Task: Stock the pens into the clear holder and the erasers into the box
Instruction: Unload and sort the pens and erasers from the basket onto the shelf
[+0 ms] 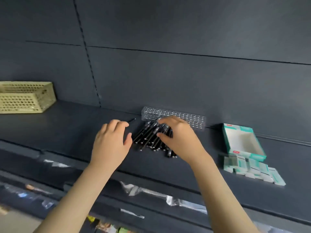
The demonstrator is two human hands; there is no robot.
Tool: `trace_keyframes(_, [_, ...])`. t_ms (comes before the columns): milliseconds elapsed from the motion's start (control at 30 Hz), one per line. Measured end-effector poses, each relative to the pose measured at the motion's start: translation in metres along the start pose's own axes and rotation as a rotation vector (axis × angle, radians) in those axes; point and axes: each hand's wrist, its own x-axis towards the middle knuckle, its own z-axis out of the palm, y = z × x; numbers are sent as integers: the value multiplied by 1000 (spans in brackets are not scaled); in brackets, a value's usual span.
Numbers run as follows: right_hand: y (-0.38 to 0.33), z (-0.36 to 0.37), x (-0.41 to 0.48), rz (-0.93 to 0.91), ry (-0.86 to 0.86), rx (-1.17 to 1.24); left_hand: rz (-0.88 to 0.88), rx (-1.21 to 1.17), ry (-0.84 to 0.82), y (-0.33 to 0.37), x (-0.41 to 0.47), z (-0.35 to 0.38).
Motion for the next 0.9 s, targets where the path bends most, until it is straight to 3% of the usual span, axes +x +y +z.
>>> trace_keyframes(233, [-161, 105, 46, -136, 28, 54, -48, 167, 4, -174, -28, -107])
trace_keyframes(433, [-251, 174, 90, -186, -8, 77, -178, 255, 25, -288, -37, -161])
trace_keyframes(900, [-367, 344, 293, -248, -44, 144, -275, 242, 3, -520, 64, -145])
